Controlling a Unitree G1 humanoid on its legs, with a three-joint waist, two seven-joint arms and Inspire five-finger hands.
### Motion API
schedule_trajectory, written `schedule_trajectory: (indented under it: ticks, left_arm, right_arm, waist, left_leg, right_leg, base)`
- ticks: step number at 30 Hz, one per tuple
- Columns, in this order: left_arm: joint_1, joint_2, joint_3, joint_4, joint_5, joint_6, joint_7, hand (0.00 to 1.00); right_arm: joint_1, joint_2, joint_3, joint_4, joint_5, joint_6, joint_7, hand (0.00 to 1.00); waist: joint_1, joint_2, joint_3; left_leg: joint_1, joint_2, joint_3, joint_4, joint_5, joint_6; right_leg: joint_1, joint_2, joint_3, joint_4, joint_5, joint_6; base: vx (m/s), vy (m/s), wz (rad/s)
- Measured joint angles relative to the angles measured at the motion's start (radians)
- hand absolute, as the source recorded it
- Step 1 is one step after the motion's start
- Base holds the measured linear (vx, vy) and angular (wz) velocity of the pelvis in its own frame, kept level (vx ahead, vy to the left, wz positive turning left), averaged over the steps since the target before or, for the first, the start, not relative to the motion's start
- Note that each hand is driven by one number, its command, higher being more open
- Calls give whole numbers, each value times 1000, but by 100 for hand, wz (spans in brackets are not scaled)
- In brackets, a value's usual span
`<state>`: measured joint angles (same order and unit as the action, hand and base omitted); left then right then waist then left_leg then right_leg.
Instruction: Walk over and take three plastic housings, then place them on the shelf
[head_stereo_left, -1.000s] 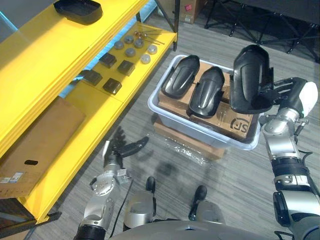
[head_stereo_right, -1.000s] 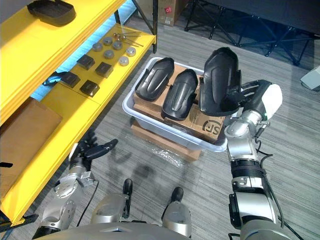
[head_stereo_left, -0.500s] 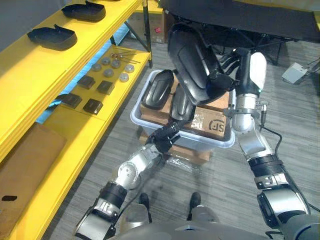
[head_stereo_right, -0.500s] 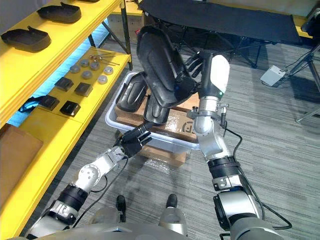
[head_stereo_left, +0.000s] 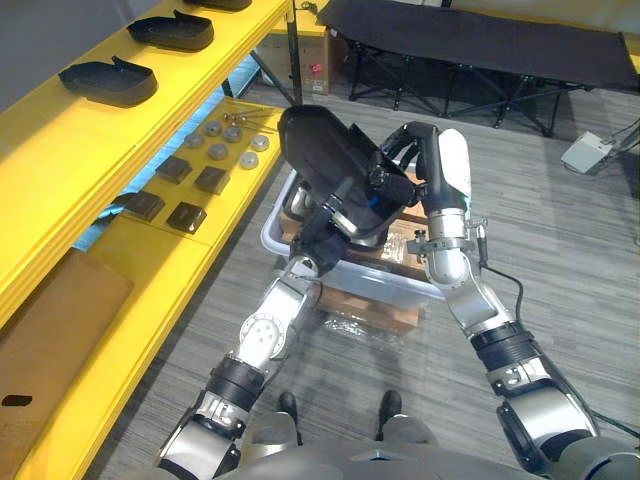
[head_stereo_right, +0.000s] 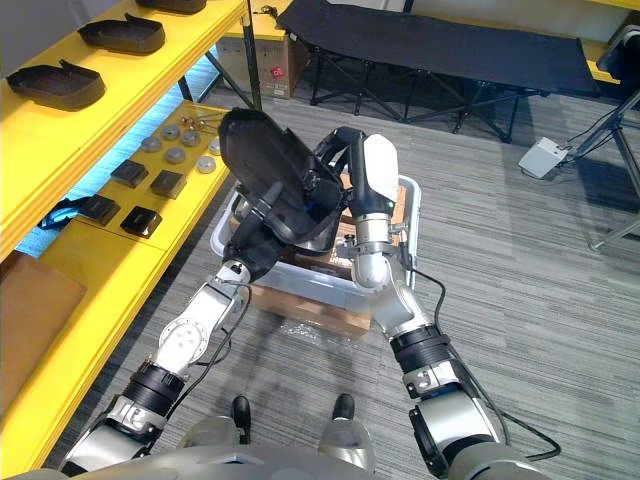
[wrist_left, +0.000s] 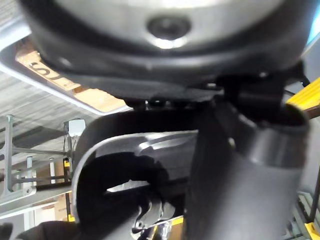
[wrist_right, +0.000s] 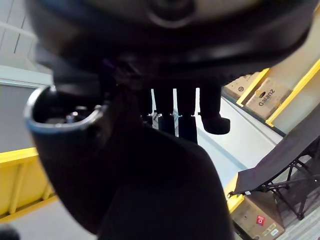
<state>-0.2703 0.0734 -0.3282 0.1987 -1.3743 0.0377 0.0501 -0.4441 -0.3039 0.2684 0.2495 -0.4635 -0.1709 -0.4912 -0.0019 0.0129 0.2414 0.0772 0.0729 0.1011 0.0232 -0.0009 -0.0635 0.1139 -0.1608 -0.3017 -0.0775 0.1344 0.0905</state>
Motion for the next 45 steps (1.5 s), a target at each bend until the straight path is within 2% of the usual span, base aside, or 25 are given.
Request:
schedule_trajectory:
  ticks: [2, 3, 7, 13, 16, 23, 27, 28, 33, 36, 38, 42, 45]
  left_arm:
    - [3, 0, -11, 0, -7, -14, 1, 100]
    - [5, 0, -13, 0, -9, -16, 1, 0]
    - [5, 0, -19, 0, -32, -15, 25, 0]
    - [5, 0, -28, 0, -12, -18, 61, 0]
    - [7, 0, -28, 0, 10, -39, 104, 0]
    - [55, -2, -40, -5, 91, -113, 124, 0]
    - [111, -27, -38, -47, 139, -138, 141, 0]
    - [135, -32, -38, -74, 166, -144, 147, 0]
    - [193, -69, 23, -136, 306, -151, 163, 0]
    - [205, -87, 102, -176, 441, -165, 176, 0]
    - [234, -83, 119, -224, 532, -165, 175, 0]
    - [325, -78, 149, -332, 729, -166, 172, 0]
    - [354, -55, 173, -379, 1004, -168, 201, 0]
  right_arm:
    - [0, 8, 16, 0, 0, -4, -4, 0]
    - [0, 13, 17, 0, 0, -12, -9, 0]
    - [3, 26, 54, 0, 0, -17, -27, 0]
    - [12, 35, 82, 0, 2, -20, -47, 0]
    - [26, 37, 101, -34, 9, -34, -47, 0]
    - [90, 74, 116, -70, 25, -42, -41, 0]
    - [145, 102, 113, -94, 47, -62, -42, 0]
    - [164, 108, 112, -110, 47, -69, -42, 100]
    - [244, 116, 113, -150, 48, -119, -36, 100]
    - [288, 122, 147, -152, 89, -123, 0, 100]
    - [308, 128, 162, -165, 120, -122, 18, 100]
    - [313, 142, 162, -206, 205, -91, 54, 100]
    - [318, 141, 146, -224, 348, -52, 135, 100]
  waist:
    - [0, -7, -8]
    - [1, -11, -13]
    - [1, -20, -33]
    - [12, -20, -33]
    - [15, -20, -33]
    - [22, -40, -63]
    - [23, -43, -68]
    - [23, -42, -68]
    - [22, -36, -80]
    - [21, -32, -83]
    - [26, -28, -85]
    - [31, -29, -94]
    - [31, -31, -99]
  left_leg:
    - [1, 0, -1, -3, 2, 0]
    - [1, 0, -2, -6, 3, 0]
    - [1, -1, -6, -9, 5, 0]
    - [1, -1, -19, -9, 10, -1]
    - [1, 0, -18, -10, 10, -2]
    - [1, 4, -16, -11, 8, -5]
    - [2, 3, -13, -12, 7, -6]
    - [2, 4, -11, -12, 7, -6]
    - [5, 5, -9, -15, 6, -7]
    - [6, 6, -8, -15, 6, -8]
    - [6, 6, -9, -17, 5, -8]
    - [6, 5, -11, -18, 3, -11]
    - [6, 5, -10, -16, 1, -11]
  right_leg:
    - [0, 1, -1, 0, 0, 0]
    - [0, 1, -2, -1, 0, 0]
    - [0, 0, -6, -1, 0, 0]
    - [9, 1, -19, -1, 0, 0]
    - [9, 1, -18, -1, 0, 0]
    - [7, 6, -19, -2, -3, -4]
    - [5, 5, -19, -2, -5, -6]
    - [3, 5, -19, -2, -5, -7]
    - [3, 7, -19, -2, -8, -10]
    - [3, 7, -21, -2, -9, -12]
    - [3, 7, -22, -2, -11, -14]
    - [4, 7, -23, -2, -12, -14]
    - [4, 7, -22, -2, -13, -13]
  base:
    - [0, 0, 0]
    - [0, 0, 0]
    - [-2, 1, 1]
    - [-19, 1, 6]
    - [0, 0, 0]
    - [0, 0, 0]
    - [0, 0, -1]
    - [0, 0, -4]
    - [0, 0, -1]
    - [0, 0, 0]
    - [0, 0, 0]
    - [0, 0, 0]
    - [0, 0, 0]
